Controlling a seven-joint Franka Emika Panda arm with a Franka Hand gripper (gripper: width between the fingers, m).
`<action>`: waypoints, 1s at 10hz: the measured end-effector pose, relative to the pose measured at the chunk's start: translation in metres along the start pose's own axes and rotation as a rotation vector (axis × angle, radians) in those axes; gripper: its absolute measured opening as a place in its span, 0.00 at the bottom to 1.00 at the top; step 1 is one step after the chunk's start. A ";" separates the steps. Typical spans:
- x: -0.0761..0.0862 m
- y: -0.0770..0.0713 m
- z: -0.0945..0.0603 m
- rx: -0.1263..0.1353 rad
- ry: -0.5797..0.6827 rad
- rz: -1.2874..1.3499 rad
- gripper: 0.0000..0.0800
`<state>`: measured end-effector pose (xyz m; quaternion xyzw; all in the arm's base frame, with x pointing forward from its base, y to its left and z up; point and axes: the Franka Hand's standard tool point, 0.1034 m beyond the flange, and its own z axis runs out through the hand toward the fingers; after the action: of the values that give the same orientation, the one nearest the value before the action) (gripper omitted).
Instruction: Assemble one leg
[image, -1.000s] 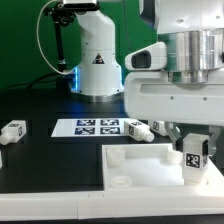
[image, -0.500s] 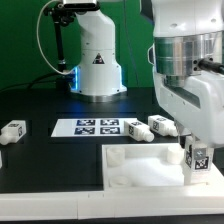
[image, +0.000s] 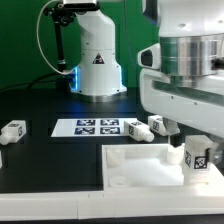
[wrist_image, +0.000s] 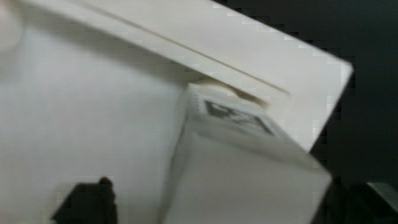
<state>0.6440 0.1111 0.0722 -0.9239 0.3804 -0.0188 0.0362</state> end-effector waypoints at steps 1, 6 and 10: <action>-0.001 0.001 0.001 0.000 0.000 -0.060 0.79; 0.002 0.000 0.000 -0.003 0.007 -0.739 0.81; 0.002 0.000 0.001 -0.001 0.006 -0.605 0.45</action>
Offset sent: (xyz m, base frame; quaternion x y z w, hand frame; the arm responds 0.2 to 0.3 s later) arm 0.0000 0.0000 0.0000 0.0000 0.0000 -0.1938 0.9810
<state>0.6450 0.1101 0.0716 -0.9953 0.0880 -0.0313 0.0274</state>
